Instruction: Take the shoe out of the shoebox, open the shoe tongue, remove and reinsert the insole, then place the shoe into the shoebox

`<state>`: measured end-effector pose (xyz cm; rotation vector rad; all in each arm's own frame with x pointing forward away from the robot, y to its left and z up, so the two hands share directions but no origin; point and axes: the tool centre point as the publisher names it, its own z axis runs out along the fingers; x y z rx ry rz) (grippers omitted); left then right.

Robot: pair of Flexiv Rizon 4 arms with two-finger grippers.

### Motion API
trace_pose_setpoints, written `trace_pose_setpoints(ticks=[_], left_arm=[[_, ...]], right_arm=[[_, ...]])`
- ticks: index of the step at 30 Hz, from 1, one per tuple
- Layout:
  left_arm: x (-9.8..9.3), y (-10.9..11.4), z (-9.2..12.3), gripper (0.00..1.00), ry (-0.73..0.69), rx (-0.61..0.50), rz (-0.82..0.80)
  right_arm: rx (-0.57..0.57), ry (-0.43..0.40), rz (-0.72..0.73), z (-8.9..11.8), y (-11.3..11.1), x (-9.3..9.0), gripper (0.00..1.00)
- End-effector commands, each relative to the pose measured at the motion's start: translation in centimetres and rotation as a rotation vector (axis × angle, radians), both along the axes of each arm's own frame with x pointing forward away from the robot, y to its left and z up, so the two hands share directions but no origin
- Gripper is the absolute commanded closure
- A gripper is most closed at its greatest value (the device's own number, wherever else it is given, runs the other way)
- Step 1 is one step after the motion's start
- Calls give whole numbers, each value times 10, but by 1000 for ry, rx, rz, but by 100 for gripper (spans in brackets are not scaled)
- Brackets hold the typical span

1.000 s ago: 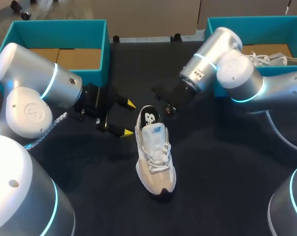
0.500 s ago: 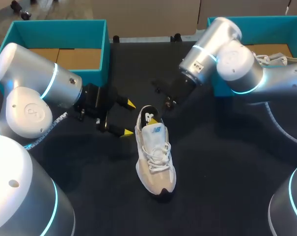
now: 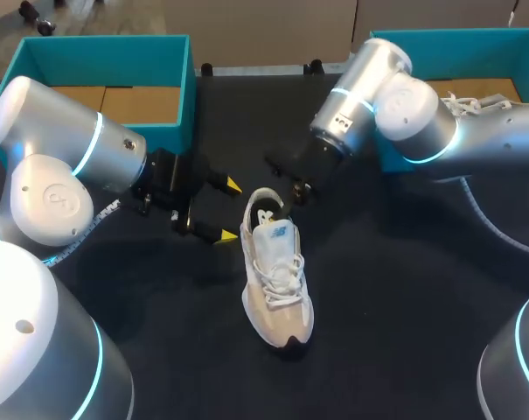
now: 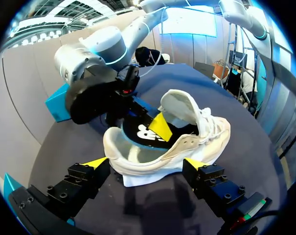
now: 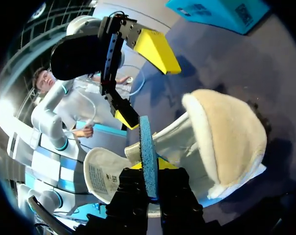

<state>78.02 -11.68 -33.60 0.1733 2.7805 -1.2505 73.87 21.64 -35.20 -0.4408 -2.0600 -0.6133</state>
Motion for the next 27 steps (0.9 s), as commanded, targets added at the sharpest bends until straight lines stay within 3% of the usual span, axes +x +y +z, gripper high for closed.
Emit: trace_pose_setpoints(ticks=[1, 5, 11, 23, 25, 27], left_arm=[[-1, 0, 1, 0, -1, 4, 2], [-1, 0, 1, 0, -1, 4, 2], [-1, 0, 1, 0, -1, 4, 2], [-1, 0, 1, 0, -1, 4, 2], [-1, 0, 1, 0, -1, 4, 2], [-1, 0, 1, 0, -1, 4, 2]], right_arm=[[-15, 29, 17, -6, 3, -9, 100], [-34, 44, 34, -7, 3, -12, 99], [-34, 19, 21, -6, 4, -8, 67], [-48, -43, 8, 7, 5, -4, 51], [-49, -59, 3, 11, 6, -1, 42], [-49, -70, 3, 14, 7, 1, 40]])
